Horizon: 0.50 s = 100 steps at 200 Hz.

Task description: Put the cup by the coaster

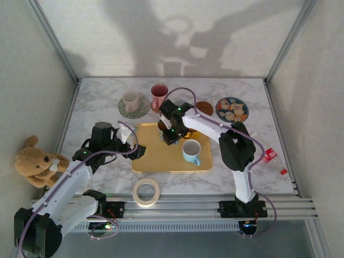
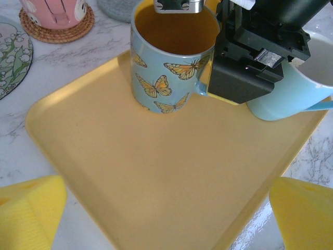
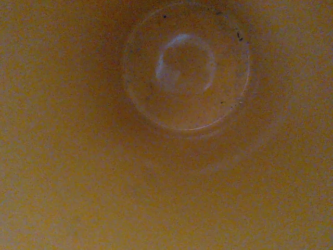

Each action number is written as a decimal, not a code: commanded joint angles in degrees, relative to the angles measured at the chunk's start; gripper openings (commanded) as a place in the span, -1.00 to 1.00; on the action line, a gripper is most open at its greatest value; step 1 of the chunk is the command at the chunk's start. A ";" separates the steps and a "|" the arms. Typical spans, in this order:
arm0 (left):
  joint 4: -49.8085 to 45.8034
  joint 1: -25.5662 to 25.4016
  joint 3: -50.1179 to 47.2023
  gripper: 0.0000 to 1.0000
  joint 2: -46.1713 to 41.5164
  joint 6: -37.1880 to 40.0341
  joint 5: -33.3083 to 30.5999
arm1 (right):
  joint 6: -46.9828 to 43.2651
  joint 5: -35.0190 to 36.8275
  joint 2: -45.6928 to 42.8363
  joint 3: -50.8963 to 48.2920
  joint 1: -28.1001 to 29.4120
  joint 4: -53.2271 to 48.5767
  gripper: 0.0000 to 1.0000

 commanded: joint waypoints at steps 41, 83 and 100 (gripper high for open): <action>-0.47 0.72 0.18 0.99 0.33 0.60 0.05 | 0.84 0.31 0.21 -0.15 0.74 1.15 -0.14; -0.67 0.72 0.30 0.99 0.08 0.27 -0.31 | 0.85 0.42 -0.54 -0.85 0.72 1.98 -0.23; -0.57 0.71 0.41 0.99 0.16 0.11 -0.30 | 1.02 0.03 -0.68 -1.05 0.71 2.19 -0.28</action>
